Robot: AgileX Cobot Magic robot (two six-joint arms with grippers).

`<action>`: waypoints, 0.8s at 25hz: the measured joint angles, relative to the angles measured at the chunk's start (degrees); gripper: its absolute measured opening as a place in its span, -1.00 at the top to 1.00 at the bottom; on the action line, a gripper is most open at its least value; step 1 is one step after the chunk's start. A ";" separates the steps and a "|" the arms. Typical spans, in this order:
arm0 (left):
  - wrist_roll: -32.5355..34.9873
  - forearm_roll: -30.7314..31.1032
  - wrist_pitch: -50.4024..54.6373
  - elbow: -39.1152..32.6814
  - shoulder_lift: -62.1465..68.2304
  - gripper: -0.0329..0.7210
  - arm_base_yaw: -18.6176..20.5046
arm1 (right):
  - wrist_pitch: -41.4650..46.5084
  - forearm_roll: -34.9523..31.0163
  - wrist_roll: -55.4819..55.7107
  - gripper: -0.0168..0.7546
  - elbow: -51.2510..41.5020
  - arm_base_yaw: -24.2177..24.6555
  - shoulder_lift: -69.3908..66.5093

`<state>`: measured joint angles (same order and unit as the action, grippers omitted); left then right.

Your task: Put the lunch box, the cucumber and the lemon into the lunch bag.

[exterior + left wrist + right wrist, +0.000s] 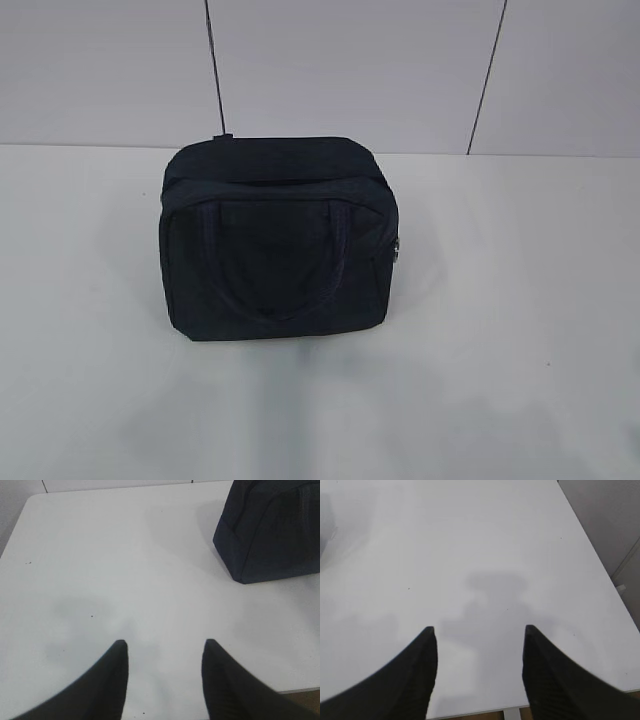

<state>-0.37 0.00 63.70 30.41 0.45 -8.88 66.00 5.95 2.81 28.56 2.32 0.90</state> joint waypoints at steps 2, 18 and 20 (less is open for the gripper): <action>0.37 0.00 0.00 0.00 0.00 0.01 0.00 | 0.00 0.00 0.00 -0.17 0.00 0.00 0.00; -2.39 -1.25 0.00 0.00 0.00 0.01 0.09 | 0.00 0.00 -0.10 -0.17 0.00 0.00 0.00; -2.39 -1.35 0.00 0.00 0.00 0.01 0.09 | 0.00 0.00 -0.10 -0.17 0.00 0.00 0.00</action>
<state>-2.76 -1.35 63.70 30.41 0.45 -8.80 66.00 5.95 2.71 28.56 2.32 0.90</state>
